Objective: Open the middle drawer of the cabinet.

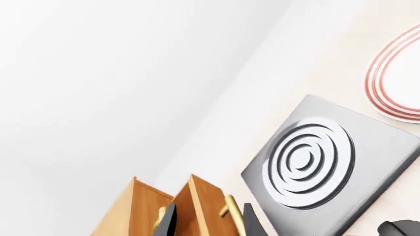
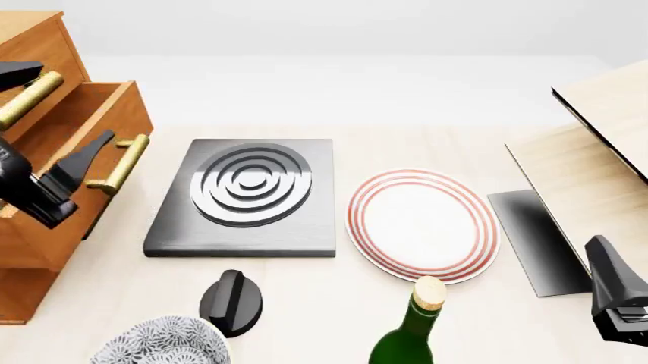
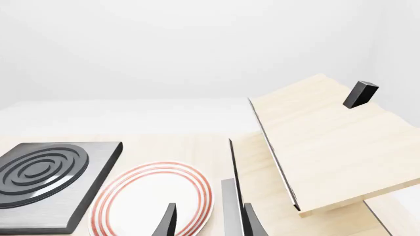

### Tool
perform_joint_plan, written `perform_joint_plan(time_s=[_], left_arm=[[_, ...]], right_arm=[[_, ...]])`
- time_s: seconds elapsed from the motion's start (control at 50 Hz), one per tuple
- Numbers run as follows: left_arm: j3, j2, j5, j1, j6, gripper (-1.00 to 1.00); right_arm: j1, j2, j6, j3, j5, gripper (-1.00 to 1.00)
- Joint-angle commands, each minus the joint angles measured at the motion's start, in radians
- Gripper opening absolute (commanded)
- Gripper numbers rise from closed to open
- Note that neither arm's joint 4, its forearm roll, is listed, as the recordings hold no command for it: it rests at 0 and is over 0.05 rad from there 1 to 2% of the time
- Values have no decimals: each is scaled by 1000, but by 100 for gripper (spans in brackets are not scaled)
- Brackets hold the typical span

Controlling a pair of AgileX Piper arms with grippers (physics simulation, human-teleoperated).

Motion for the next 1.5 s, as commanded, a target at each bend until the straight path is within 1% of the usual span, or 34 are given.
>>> perform_joint_plan(time_s=[0.02,0.04,0.12,0.14,0.16,0.18,0.24,0.3,0.34,0.38,0.42,0.44,0.54,0.66,0.7,0.74,0.76,0.78,0.82,0.84,0.88,0.92,0.96,1.0,1.02,1.04,1.12,1.18,1.28,1.32,1.4,1.5], left_arm=[[-75,-62,150,17,-120,100],[-86,-64,168,24,-138,100],[-99,-79,196,24,-163,100],[-118,-73,216,27,-191,100],[-129,-69,227,33,-204,100],[-133,-74,227,31,-205,100],[-168,-63,264,41,-252,100],[-191,-63,295,48,-283,100],[-193,-66,298,51,-283,100],[-214,-55,331,63,-317,100],[-219,-62,338,74,-321,100],[-226,-53,352,81,-337,100],[-226,-67,378,106,-356,100],[-251,-59,415,136,-410,100],[-263,-50,426,133,-434,100],[-257,-60,423,139,-426,100],[-264,-55,432,151,-445,100],[-264,-61,428,154,-445,100],[-276,-50,438,174,-474,100],[-275,-50,433,178,-472,100],[-282,-32,438,191,-500,100],[-280,-29,428,198,-505,100],[-283,-12,434,210,-529,100],[-279,-10,422,209,-528,100],[-284,0,432,223,-544,100],[-283,0,422,219,-540,100],[-289,18,415,229,-563,100],[-298,40,418,247,-601,100],[-305,70,410,257,-640,100],[-313,89,412,271,-674,100],[-310,104,400,274,-682,100],[-316,119,403,301,-711,100]], right_arm=[[2,-7,-5,1,2,100],[2,-6,-5,1,2,100],[1,-7,-5,1,2,100],[1,-7,-4,1,2,100],[2,-7,-5,1,2,100],[2,-7,-5,1,2,100],[2,-7,-4,1,2,100],[1,-7,-5,1,2,100],[2,-7,-4,1,2,100],[1,-7,-5,1,2,100],[1,-7,-4,1,2,100],[2,-7,-5,1,2,100],[2,-6,-5,1,2,100],[2,-7,-4,1,2,100],[1,-7,-4,1,2,100],[1,-7,-4,1,2,100],[1,-7,-4,1,2,100],[1,-7,-4,1,2,100],[1,-7,-4,1,2,100],[2,-7,-5,1,2,100],[1,-7,-4,1,2,100],[1,-7,-4,1,2,100],[2,-7,-4,1,2,100],[1,-7,-5,1,2,100],[1,-7,-5,1,2,100],[1,-7,-4,1,2,100],[1,-7,-5,1,2,100],[2,-6,-4,1,2,100],[2,-7,-4,1,2,100],[2,-7,-5,1,2,100],[2,-7,-4,1,2,100],[2,-7,-4,1,2,100]])
